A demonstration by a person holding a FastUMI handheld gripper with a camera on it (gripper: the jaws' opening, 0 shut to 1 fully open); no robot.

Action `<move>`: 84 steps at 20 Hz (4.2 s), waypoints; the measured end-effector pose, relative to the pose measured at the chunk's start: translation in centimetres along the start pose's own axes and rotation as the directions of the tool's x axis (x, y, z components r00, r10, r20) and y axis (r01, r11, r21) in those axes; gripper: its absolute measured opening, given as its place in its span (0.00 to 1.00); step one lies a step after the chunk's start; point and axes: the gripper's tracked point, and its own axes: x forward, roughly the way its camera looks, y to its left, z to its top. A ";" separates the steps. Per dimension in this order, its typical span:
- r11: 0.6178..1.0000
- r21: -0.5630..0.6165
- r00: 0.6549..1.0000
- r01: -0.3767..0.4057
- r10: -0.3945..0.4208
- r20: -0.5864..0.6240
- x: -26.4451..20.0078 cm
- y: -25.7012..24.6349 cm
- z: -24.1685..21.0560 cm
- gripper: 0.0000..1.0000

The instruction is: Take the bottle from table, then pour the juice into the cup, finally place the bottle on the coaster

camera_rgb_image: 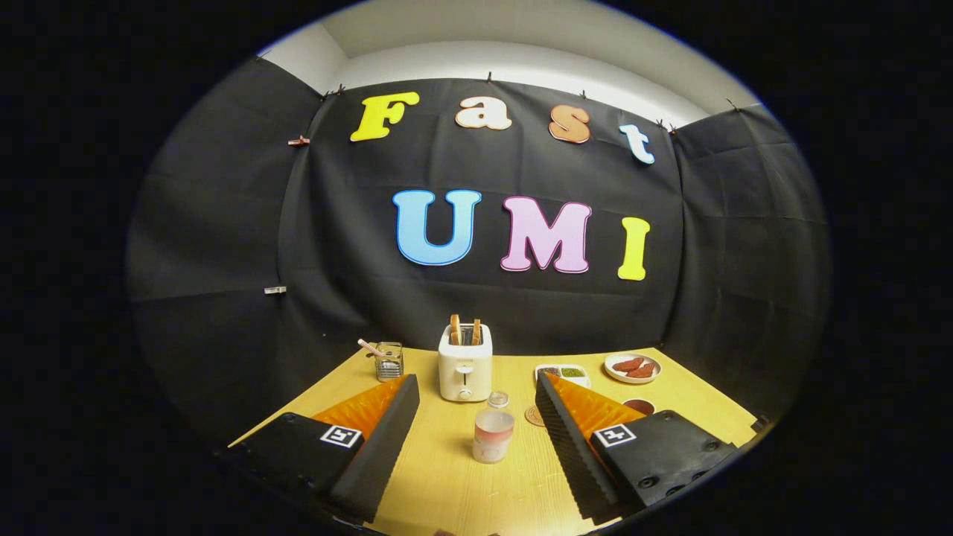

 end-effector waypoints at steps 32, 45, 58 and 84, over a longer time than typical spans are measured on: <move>0.993 -0.008 0.982 0.117 -0.117 -0.152 14.8 -2.3 -19.7 0.97; 0.986 -0.025 0.971 0.163 -0.165 -0.173 17.4 -3.2 -21.2 0.81; 0.991 0.000 0.969 0.135 -0.132 -0.211 16.9 -3.7 -21.3 0.73; 0.479 0.844 0.959 0.241 0.018 -0.284 16.6 -16.4 -14.7 0.71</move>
